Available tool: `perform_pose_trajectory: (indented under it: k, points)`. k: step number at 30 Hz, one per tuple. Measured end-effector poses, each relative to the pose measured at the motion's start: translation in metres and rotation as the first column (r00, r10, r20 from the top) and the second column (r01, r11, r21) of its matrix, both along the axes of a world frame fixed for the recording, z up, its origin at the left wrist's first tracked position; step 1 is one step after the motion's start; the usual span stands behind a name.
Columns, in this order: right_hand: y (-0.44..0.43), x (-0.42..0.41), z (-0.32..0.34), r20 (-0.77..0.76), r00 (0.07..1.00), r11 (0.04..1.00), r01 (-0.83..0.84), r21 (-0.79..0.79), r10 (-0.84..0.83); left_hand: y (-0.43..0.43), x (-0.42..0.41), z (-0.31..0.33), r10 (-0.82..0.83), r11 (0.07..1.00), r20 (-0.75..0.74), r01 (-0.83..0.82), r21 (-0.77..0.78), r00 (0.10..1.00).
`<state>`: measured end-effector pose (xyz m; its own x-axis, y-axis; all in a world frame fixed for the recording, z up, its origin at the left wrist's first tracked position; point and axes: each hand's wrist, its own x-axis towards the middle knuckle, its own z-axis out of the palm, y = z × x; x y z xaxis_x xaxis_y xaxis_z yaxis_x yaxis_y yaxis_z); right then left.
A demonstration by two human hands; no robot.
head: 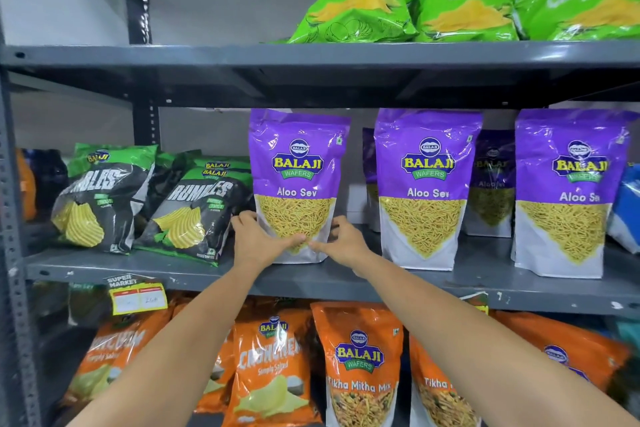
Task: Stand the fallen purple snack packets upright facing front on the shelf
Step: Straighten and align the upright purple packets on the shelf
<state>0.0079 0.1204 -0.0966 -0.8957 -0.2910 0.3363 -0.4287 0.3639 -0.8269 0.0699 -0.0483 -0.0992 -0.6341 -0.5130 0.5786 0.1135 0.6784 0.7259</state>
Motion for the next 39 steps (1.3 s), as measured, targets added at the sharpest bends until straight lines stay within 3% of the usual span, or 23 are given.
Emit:
perform_pose_trajectory:
  k: [3, 5, 11, 20, 25, 27, 30, 33, 36, 39]
  points:
    - [0.003, 0.002, 0.012, 0.017, 1.0, 0.999, 0.006, -0.045, -0.005, 0.002, -0.001, -0.002, -0.1, 0.99, 0.031, 0.097, 0.098, 0.994]
    - [0.002, -0.001, 0.03, 0.003, 0.999, 0.987, 0.04, -0.158, -0.04, 0.0, -0.003, -0.002, -0.146, 0.985, 0.056, 0.139, 0.104, 0.988]
    - [-0.001, -0.01, 0.123, 0.027, 0.986, 0.822, 0.154, -0.548, -0.167, -0.008, -0.001, -0.005, -0.132, 0.991, 0.152, 0.13, 0.026, 0.979]
    - [-0.004, -0.012, 0.177, 0.002, 0.977, 0.764, 0.167, -0.624, -0.212, -0.014, -0.001, -0.011, -0.195, 0.98, 0.156, 0.188, 0.059, 0.968]
    - [-0.006, -0.006, 0.178, 0.014, 0.977, 0.656, 0.154, -0.739, -0.215, -0.006, -0.003, -0.011, -0.235, 0.971, 0.147, 0.226, 0.076, 0.961]
    - [-0.005, -0.005, 0.173, -0.014, 0.969, 0.675, 0.161, -0.72, -0.246, -0.006, -0.004, -0.012, -0.221, 0.975, 0.14, 0.213, 0.068, 0.965]
    - [0.003, 0.002, 0.157, -0.052, 0.965, 0.778, 0.176, -0.603, -0.259, -0.01, -0.003, -0.012, -0.249, 0.968, 0.166, 0.238, 0.081, 0.954]
    - [0.008, 0.007, 0.112, -0.006, 0.986, 0.863, 0.145, -0.483, -0.169, -0.014, -0.001, -0.002, -0.387, 0.889, 0.014, 0.369, 0.27, 0.922]
    - [0.01, 0.011, 0.055, 0.083, 0.993, 0.938, 0.112, -0.329, -0.089, -0.021, -0.006, 0.021, -0.252, 0.894, -0.201, 0.307, 0.326, 0.947]
    - [0.01, 0.008, 0.011, 0.166, 0.986, 0.984, 0.053, -0.172, -0.024, -0.033, -0.021, 0.037, -0.161, 0.931, -0.151, 0.201, 0.304, 0.975]
